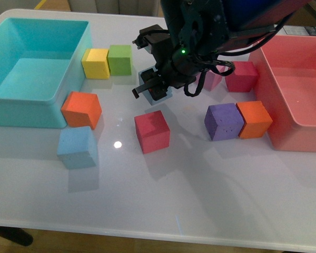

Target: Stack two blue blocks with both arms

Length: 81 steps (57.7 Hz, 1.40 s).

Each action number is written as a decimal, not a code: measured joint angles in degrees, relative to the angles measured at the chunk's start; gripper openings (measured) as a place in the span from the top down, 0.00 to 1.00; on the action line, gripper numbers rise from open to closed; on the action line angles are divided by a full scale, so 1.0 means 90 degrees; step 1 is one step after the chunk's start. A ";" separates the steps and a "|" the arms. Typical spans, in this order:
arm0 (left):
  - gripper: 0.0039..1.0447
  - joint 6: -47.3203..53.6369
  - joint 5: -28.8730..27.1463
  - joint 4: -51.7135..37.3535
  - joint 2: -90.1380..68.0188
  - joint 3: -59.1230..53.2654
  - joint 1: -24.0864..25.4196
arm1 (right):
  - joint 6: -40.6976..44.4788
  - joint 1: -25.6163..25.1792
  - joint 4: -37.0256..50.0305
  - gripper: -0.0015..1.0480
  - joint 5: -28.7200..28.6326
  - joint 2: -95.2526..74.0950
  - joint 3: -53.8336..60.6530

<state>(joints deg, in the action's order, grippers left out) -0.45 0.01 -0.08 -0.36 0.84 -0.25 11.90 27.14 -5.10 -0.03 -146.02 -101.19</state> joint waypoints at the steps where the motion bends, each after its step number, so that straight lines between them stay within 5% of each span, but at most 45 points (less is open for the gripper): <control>1: 0.08 -0.0002 -0.0002 0.0000 0.0000 0.0000 0.0000 | -0.0015 0.0002 -0.0019 0.66 0.0010 -0.0039 -0.0046; 22: 0.08 0.0000 0.0000 0.0000 0.0000 0.0000 0.0000 | -0.0085 0.0012 -0.0316 0.66 0.0146 -0.0619 -0.0607; 46: 0.08 0.0000 -0.0002 0.0000 0.0000 0.0000 0.0000 | -0.0199 -0.0146 0.0192 0.07 0.0007 -0.0461 -0.0117; 61: 0.08 0.0000 -0.0002 0.0000 0.0000 0.0000 0.0000 | 0.0066 -0.0308 0.1064 0.09 -0.0102 0.0680 0.1005; 81: 0.08 -0.0002 -0.0002 0.0000 0.0000 -0.0002 0.0000 | 0.0289 -0.1020 0.2982 0.09 -0.0622 0.3643 0.4078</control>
<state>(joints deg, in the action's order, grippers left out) -0.47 -0.01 -0.08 -0.36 0.82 -0.25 14.50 17.96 21.74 -5.63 -113.23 -64.49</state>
